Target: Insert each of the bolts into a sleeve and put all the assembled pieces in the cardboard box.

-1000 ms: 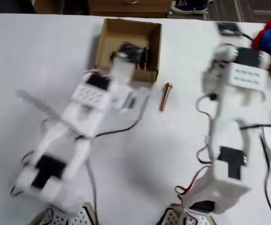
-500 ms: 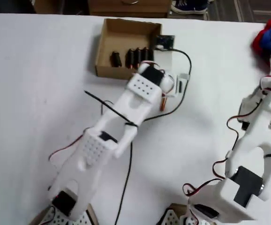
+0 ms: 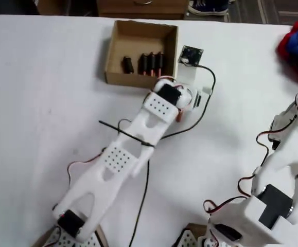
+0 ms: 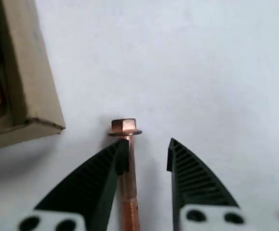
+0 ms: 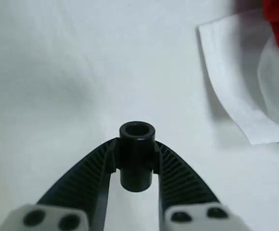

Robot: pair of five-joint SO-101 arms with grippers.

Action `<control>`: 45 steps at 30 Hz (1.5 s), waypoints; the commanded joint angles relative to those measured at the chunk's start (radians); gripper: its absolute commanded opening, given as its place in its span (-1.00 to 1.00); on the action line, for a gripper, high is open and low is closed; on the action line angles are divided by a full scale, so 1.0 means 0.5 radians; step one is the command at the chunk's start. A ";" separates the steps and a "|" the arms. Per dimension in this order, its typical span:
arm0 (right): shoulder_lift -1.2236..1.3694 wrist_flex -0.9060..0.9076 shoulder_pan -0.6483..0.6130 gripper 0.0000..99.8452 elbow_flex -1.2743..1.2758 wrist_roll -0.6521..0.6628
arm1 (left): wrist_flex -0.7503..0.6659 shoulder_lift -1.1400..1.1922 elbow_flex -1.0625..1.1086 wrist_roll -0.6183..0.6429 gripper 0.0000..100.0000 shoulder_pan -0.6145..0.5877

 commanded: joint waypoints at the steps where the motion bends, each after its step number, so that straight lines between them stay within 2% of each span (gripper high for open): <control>1: -0.118 -0.023 0.020 -0.96 -0.015 0.015 | 0.000 -0.021 -0.097 -0.025 -0.66 -0.015; 5: -0.118 -0.023 0.017 -0.96 -0.015 0.015 | 0.037 -0.006 -0.087 -0.025 -0.61 -0.052; 23: -0.118 -0.011 0.017 -0.96 -0.015 0.015 | 0.206 -0.003 -0.017 -0.025 -0.62 -0.061; 25: -0.118 -0.011 0.017 -0.96 -0.015 0.015 | 0.203 -0.003 -0.017 -0.025 -0.68 -0.055; 28: -0.118 -0.011 0.023 -0.96 -0.015 0.015 | 0.160 0.003 -0.017 -0.025 -0.95 -0.061; 31: -0.118 -0.011 0.026 -0.96 -0.015 0.015 | 0.169 0.000 -0.017 -0.025 -0.92 -0.064; 34: -0.118 -0.011 0.026 -0.96 -0.015 0.015 | 0.313 -0.031 -0.023 -0.025 -0.95 -0.055; 40: -0.118 -0.014 0.017 -0.96 -0.015 0.012 | 1.092 -0.166 -0.253 -0.034 -0.95 0.034; 45: -0.118 -0.017 0.011 -0.96 -0.018 0.000 | 1.065 -0.282 0.017 -0.025 -0.95 -0.086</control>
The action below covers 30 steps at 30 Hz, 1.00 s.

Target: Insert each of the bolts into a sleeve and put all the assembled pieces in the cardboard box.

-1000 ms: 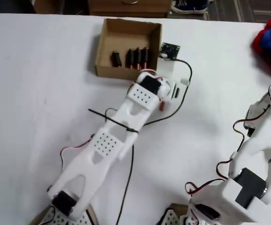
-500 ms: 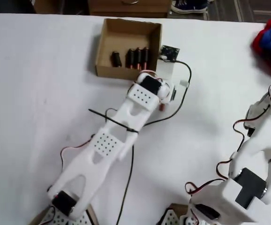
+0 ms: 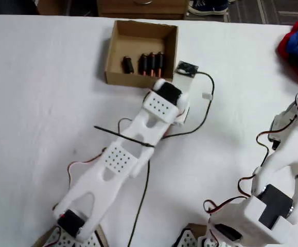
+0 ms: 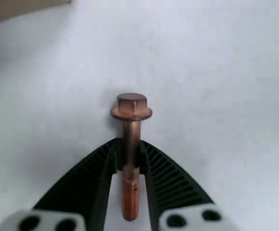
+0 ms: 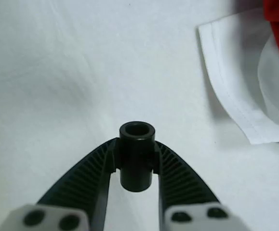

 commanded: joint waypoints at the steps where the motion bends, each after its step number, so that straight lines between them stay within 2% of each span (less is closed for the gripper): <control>1: -0.118 -0.014 0.011 -0.96 -0.018 0.006 | 0.052 -0.245 0.183 -0.003 -0.95 -0.083; 8: -0.118 -0.011 0.014 -0.96 -0.018 0.012 | 0.049 -0.629 1.146 -0.003 -0.95 -0.086; 12: -0.118 -0.020 0.011 -0.96 -0.018 0.012 | 0.040 -0.813 1.453 -0.012 -0.94 -0.120; 15: -0.118 -0.023 0.011 -0.96 -0.021 0.012 | 0.040 -0.819 1.444 -0.018 -0.90 -0.172; 22: -0.118 -0.026 0.008 -0.96 -0.021 0.012 | 0.034 -0.783 1.355 -0.003 -0.47 -0.199; 25: -0.118 -0.026 0.008 -0.96 -0.021 0.012 | -0.040 -0.783 1.358 -0.003 -0.45 -0.206; 30: -0.118 -0.026 0.008 -0.96 -0.021 0.012 | -0.150 -0.779 1.358 -0.003 -0.55 -0.206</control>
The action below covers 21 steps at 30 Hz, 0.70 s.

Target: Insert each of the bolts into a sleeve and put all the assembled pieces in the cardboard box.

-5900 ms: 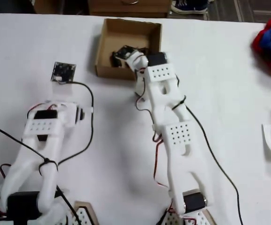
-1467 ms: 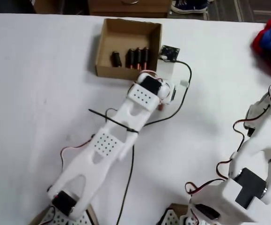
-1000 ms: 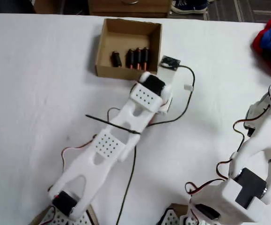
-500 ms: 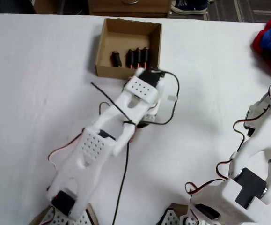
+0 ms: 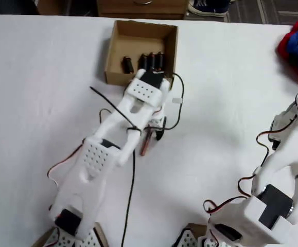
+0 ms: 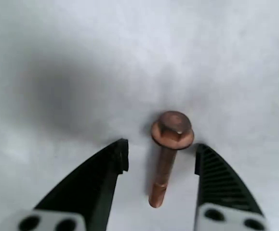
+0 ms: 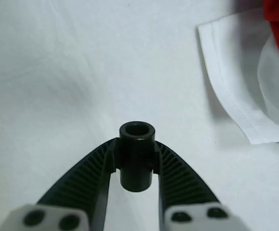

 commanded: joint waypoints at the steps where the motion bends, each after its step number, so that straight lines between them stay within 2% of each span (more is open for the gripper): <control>1: -0.118 -0.026 0.008 -0.96 -0.021 0.012 | -0.132 -0.064 -0.051 0.000 -0.58 0.018; 7: -0.112 -0.035 0.008 -0.96 -0.018 0.012 | -0.261 -0.064 -0.038 0.000 -0.70 0.021; 12: -0.106 -0.051 0.008 -0.96 -0.012 0.012 | -0.258 -0.061 -0.032 0.000 -0.77 0.015; 16: -0.106 -0.051 0.008 -0.96 -0.012 0.012 | -0.245 -0.061 -0.032 0.000 -0.96 0.012; 21: -0.124 -0.054 -0.087 -0.96 -0.009 0.015 | -0.110 -0.107 -0.087 -0.009 -0.95 0.025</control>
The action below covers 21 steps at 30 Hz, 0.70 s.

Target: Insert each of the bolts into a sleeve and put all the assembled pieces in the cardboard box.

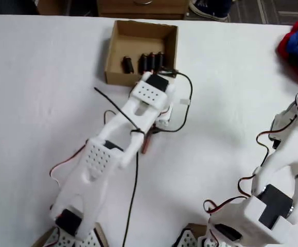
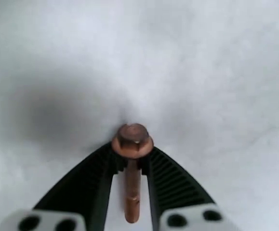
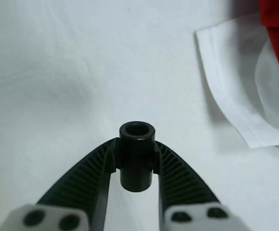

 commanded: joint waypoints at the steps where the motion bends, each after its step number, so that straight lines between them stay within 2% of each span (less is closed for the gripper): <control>1: -0.143 -0.020 -0.109 -0.96 -0.009 0.015 | 0.157 -0.126 -0.137 -0.021 -0.95 -0.006; 3: -0.216 -0.023 -0.186 -0.96 0.012 0.015 | 0.276 -0.178 -0.235 -0.025 -0.95 -0.003; 6: -0.437 -0.115 -0.311 -0.96 0.157 0.015 | 0.279 -0.344 -0.241 -0.025 -0.95 -0.021; 15: -1.119 -0.717 -0.704 -0.96 1.181 0.000 | 0.270 -1.227 0.029 -0.031 -0.95 -0.006; 18: -1.201 -0.885 -0.766 -0.96 1.363 -0.003 | 0.193 -1.501 0.216 -0.031 -0.95 -0.015; 21: -1.201 -1.023 -0.876 -0.96 1.516 -0.003 | -0.009 -1.718 0.520 -0.031 -0.95 -0.052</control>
